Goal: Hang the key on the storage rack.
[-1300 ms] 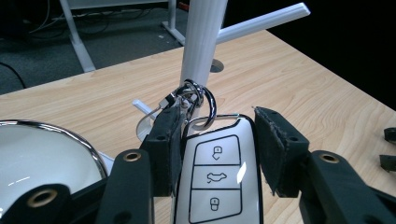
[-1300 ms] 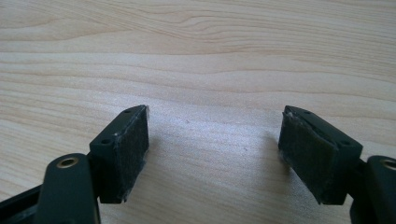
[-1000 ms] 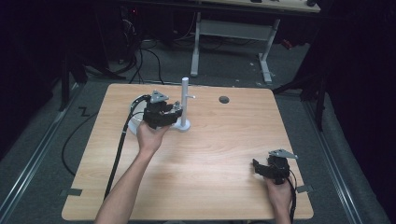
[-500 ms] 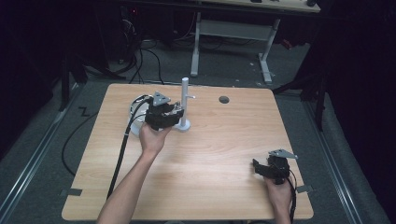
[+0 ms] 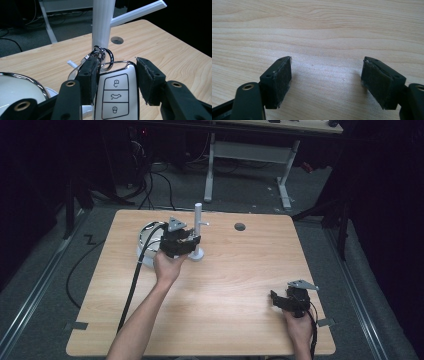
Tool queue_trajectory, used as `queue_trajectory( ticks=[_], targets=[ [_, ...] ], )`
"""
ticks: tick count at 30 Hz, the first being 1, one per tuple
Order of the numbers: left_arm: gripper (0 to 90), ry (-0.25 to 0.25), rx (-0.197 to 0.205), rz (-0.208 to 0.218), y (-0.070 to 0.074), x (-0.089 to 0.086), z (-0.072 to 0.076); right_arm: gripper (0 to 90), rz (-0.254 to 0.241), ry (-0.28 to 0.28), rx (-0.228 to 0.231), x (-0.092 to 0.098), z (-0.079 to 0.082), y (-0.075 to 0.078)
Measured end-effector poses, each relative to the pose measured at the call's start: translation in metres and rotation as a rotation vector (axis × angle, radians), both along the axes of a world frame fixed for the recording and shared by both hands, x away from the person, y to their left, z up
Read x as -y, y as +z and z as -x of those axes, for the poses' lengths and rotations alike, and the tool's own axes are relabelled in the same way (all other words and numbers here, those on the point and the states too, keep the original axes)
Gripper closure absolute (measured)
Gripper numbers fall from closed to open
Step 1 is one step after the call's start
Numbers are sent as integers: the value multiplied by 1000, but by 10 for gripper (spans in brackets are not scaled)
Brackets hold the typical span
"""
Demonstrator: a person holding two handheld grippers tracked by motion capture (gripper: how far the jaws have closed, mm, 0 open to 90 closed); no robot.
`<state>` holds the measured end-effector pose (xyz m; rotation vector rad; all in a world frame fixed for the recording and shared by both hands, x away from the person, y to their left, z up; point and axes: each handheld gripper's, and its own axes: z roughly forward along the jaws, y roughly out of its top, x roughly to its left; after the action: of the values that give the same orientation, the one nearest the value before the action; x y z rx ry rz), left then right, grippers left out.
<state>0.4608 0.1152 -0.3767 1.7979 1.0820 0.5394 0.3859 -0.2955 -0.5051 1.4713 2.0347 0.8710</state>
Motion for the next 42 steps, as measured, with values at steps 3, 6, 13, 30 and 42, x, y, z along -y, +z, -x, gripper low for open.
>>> queue_trajectory(
  ticks=[3,6,13,30,42],
  targets=[
    [525,0,-3,-13,0,0,1,244,0,0,0,0,0,0],
    [524,3,-1,-11,0,0,3,244,0,0,0,0,0,0],
    [521,12,3,-12,-2,1,4,247,-2,2,1,0,0,0],
    [495,-9,-16,-15,-6,-1,3,244,1,1,1,0,0,0],
    [441,8,1,-4,-6,-19,16,244,3,1,1,0,0,0]
  ],
)
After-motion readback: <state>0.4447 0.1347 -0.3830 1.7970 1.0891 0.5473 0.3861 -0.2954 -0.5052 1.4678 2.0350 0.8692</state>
